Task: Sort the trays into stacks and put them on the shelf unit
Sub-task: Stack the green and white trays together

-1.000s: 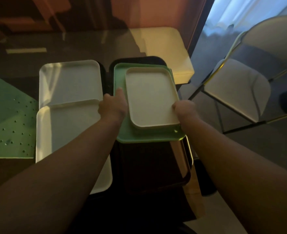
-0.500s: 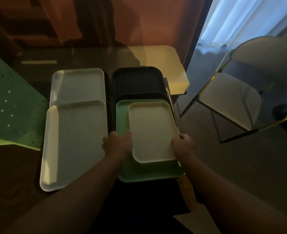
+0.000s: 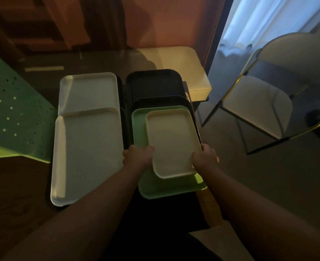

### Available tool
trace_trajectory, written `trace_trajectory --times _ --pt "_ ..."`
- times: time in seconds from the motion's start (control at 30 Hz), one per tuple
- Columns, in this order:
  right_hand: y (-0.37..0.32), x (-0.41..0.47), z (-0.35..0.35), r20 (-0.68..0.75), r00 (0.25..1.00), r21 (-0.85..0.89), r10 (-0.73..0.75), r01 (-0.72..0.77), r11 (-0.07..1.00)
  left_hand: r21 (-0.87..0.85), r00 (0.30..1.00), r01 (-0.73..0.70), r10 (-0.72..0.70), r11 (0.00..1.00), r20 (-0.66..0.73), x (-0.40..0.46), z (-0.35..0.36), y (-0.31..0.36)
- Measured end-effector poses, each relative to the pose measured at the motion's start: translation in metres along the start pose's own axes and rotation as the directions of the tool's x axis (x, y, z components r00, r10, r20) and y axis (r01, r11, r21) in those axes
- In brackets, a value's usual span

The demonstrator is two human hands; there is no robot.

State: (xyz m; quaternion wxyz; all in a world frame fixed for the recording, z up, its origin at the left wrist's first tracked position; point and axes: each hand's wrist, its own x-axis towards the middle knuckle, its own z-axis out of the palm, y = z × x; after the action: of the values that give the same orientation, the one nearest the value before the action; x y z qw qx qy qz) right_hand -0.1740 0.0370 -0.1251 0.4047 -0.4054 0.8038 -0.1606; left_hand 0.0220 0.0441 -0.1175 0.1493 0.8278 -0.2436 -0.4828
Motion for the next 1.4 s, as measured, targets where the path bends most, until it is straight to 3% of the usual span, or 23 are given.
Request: trace_trajectory --times 0.23,0.33,0.43,0.5,0.6,0.8,0.93,1.0,1.13,1.23,1.4 --pt "-0.012 0.018 -0.002 0.153 0.969 -0.035 0.194 -0.191 0.981 -0.188 0.998 0.065 -0.062 0.98 0.023 0.023 -0.001 -0.012" --pt "-0.019 0.017 -0.004 0.149 0.977 0.048 0.154 -0.163 0.986 -0.177 0.997 0.046 -0.055 0.983 -0.045 0.003 -0.012 0.0" --pt "-0.029 0.02 -0.006 0.116 0.993 -0.025 0.023 -0.02 0.999 -0.138 0.994 -0.051 0.036 0.989 -0.104 -0.001 -0.019 0.009" --pt "-0.041 0.024 -0.01 0.082 0.996 0.056 -0.017 0.012 0.998 -0.203 0.986 -0.155 0.139 0.967 -0.091 0.0 -0.025 0.018" --pt "-0.06 0.024 -0.021 0.065 0.998 0.392 0.009 -0.034 0.919 -0.327 0.952 -0.304 0.293 0.895 -0.085 0.004 -0.037 0.032" --pt "-0.09 0.027 -0.033 0.016 0.974 0.499 -0.225 0.187 0.846 -0.336 0.78 -0.622 0.599 0.707 -0.183 0.001 -0.055 0.058" --pt "-0.097 0.031 -0.029 -0.13 0.933 0.423 -0.335 0.358 0.833 -0.272 0.616 -0.782 0.763 0.561 -0.198 0.0 -0.058 0.069" --pt "-0.098 0.033 -0.026 -0.184 0.911 0.425 -0.37 0.413 0.806 -0.294 0.567 -0.814 0.796 0.501 -0.215 -0.005 -0.057 0.07" --pt "-0.094 0.037 -0.025 -0.22 0.865 0.463 -0.451 0.5 0.732 -0.344 0.55 -0.82 0.794 0.457 -0.259 -0.008 -0.057 0.068" --pt "-0.087 0.038 -0.02 -0.213 0.876 0.452 -0.432 0.481 0.751 -0.284 0.541 -0.831 0.812 0.478 -0.217 -0.012 -0.059 0.069" --pt "-0.079 0.031 -0.019 -0.202 0.908 0.398 -0.367 0.419 0.816 -0.286 0.589 -0.799 0.785 0.529 -0.193 -0.008 -0.053 0.062"
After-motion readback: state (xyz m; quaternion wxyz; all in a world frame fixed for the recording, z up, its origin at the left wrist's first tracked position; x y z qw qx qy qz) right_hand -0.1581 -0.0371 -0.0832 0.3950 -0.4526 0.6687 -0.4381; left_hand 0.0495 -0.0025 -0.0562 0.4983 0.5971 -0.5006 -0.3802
